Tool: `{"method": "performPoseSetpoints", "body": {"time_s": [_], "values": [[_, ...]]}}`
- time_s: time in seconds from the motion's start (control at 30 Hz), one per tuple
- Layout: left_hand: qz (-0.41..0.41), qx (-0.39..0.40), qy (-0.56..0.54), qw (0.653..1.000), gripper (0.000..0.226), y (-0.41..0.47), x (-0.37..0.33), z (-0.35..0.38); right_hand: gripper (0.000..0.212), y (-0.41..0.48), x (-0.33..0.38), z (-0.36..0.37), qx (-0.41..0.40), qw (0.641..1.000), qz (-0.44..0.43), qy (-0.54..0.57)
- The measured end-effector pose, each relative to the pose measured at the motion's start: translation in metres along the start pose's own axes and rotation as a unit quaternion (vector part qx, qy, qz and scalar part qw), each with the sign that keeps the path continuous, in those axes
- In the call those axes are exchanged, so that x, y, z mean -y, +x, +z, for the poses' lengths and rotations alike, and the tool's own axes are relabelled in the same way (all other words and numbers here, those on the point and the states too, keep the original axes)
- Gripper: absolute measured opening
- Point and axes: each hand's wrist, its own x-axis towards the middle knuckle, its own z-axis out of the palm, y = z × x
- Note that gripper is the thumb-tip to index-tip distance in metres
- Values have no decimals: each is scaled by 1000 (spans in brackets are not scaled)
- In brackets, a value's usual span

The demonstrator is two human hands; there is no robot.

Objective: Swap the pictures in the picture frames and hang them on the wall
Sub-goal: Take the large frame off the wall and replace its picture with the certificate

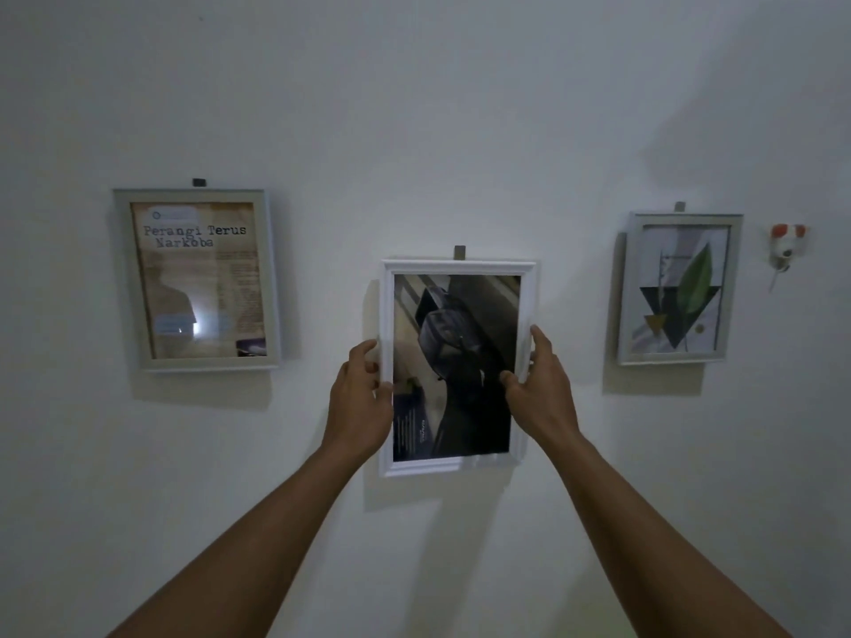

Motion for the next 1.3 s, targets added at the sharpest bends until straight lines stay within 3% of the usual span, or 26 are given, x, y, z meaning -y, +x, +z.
{"method": "performPoseSetpoints", "body": {"time_s": [0.43,0.7,1.03,1.3], "values": [[-15,-21,37,999,66,-4,-2,-2,78,11,-18,-5,-25,997,-55,50],[-35,-23,15,999,63,-24,-15,-20,76,-5,-9,-24,20,992,-67,108],[-79,28,-69,994,62,-99,-13,-63,80,-83,2,-46,81,990,-45,110],[-146,67,-98,982,51,-180,17,-102,78,-192,-2,-38,97,989,31,111]]}}
